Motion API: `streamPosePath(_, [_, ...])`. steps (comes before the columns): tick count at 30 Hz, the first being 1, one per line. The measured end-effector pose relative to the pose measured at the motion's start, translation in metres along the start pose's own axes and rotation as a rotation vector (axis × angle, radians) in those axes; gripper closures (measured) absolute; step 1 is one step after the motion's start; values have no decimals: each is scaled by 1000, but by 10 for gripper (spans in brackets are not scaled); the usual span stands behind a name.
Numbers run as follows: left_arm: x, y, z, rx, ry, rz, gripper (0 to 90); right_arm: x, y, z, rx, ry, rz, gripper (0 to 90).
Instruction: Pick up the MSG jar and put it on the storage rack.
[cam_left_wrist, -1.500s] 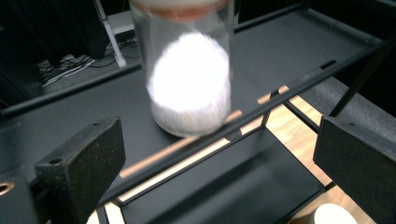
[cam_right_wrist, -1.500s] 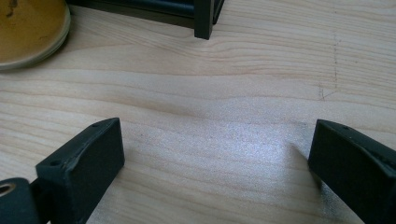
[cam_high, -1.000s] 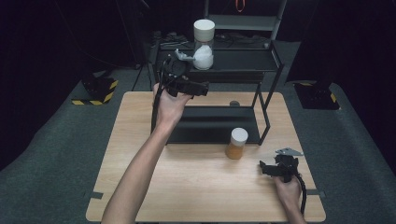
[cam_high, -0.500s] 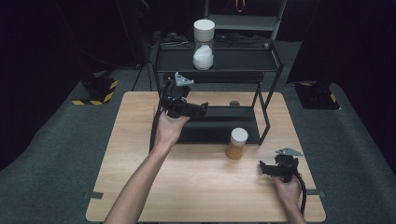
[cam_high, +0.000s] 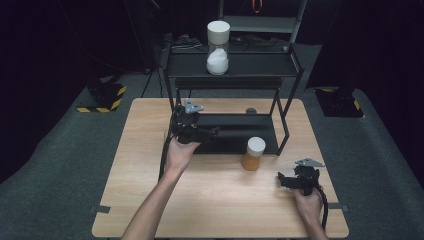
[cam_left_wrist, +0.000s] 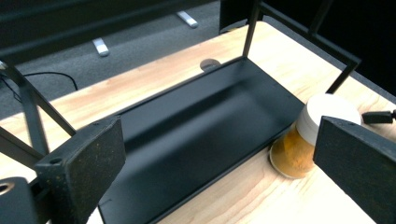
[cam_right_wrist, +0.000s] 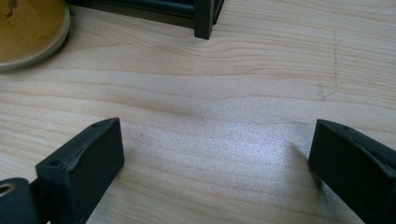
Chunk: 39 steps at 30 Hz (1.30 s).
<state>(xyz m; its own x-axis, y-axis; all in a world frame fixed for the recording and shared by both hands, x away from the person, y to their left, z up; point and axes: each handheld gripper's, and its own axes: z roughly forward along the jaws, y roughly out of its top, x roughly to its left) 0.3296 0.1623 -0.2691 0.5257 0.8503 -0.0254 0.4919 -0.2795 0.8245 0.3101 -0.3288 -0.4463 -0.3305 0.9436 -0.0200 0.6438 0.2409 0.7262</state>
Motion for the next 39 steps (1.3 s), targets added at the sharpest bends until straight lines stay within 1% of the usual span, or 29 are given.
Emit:
streamPosePath(1, [-1, -5, 3, 3, -3, -3, 23, 0, 0, 0, 0, 0, 0, 25])
streamPosePath(6, [-2, -20, 13, 20, 0, -5, 23, 0, 0, 0, 0, 0, 0, 25])
streamPosePath(8, [-1, -26, 18, 20, -3, -17, 24, 0, 0, 0, 0, 0, 0, 25])
streamPosePath(13, [-1, -39, 32, 47, 0, -29, 26, 0, 0, 0, 0, 0, -2, 24])
streamPosePath(16, [1, -47, 37, 54, -3, -42, 26, 0, 0, 0, 0, 0, -2, 25])
streamPosePath(22, [0, -63, 42, 55, 13, -54, 27, 0, 0, 0, 0, 0, -2, 24])
streamPosePath(31, [2, -86, 53, 79, 20, -81, 28, 0, 0, 0, 0, 0, -2, 24])
streamPosePath(39, [3, -98, 61, 109, 33, -89, 28, 0, 0, 0, 0, 0, -2, 24])
